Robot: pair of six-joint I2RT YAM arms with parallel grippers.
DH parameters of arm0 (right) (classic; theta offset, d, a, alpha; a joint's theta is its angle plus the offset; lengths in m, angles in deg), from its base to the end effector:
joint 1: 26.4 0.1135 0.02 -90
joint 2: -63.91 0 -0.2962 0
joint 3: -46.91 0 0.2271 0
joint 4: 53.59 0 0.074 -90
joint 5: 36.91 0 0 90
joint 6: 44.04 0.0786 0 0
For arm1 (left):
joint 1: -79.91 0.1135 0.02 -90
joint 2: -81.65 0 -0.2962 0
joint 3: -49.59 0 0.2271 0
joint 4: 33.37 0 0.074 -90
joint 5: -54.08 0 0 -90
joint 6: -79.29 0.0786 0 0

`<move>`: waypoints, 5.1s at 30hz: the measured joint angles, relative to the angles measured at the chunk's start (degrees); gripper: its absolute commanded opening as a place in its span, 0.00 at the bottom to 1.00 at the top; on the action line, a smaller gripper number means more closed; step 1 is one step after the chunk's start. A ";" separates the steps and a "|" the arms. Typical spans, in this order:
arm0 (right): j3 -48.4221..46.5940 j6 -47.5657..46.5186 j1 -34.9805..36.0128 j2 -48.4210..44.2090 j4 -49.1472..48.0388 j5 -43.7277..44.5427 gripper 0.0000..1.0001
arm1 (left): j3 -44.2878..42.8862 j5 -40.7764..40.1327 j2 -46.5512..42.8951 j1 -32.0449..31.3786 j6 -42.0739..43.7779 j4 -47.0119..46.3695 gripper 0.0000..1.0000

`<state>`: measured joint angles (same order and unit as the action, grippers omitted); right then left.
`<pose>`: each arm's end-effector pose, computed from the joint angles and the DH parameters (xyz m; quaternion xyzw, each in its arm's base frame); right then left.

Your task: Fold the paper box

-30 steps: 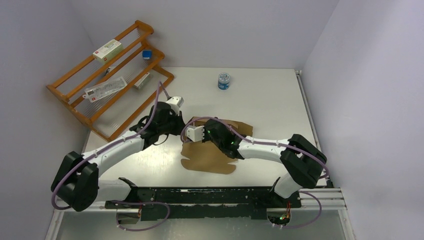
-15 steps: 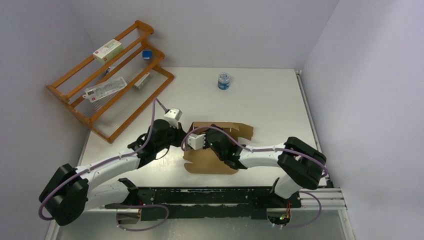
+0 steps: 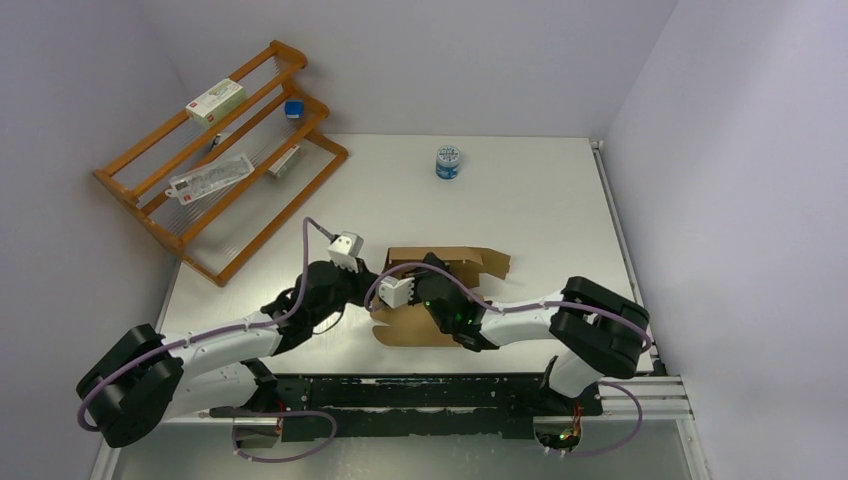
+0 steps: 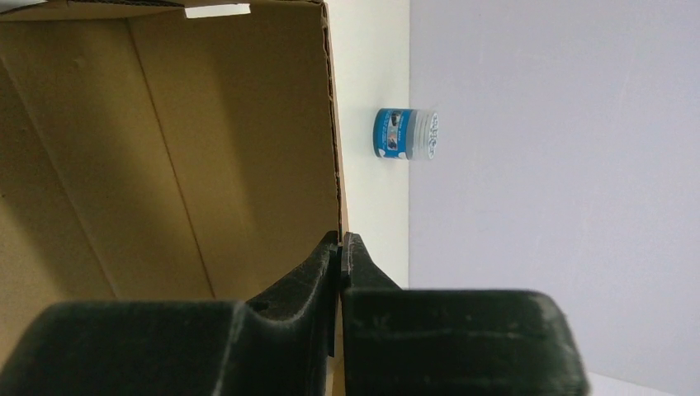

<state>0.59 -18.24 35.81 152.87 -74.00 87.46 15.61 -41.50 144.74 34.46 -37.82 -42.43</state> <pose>0.1839 0.2538 0.2033 -0.6337 0.5046 -0.2545 0.5283 0.1649 -0.1567 0.2150 0.1029 0.8124 -0.3066 0.4851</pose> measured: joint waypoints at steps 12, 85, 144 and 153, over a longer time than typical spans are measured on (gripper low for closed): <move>0.61 0.94 0.50 1.73 -3.58 1.03 0.19 | 2.86 -1.53 2.78 -1.40 -4.04 -8.31 0.15; -7.67 20.35 -3.41 -6.12 24.94 -4.44 0.00 | -20.83 2.54 24.48 14.45 16.79 -1.44 0.05; -4.31 10.08 8.00 -1.14 21.03 13.73 0.04 | -8.44 16.94 3.02 26.60 6.64 -0.87 0.53; -4.42 9.94 8.11 -1.14 23.61 14.38 0.03 | -18.97 20.26 19.74 32.13 10.71 -1.99 0.54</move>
<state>-3.83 -8.30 43.92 151.74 -50.39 101.85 -3.36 -21.24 164.48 66.59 -27.11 -44.42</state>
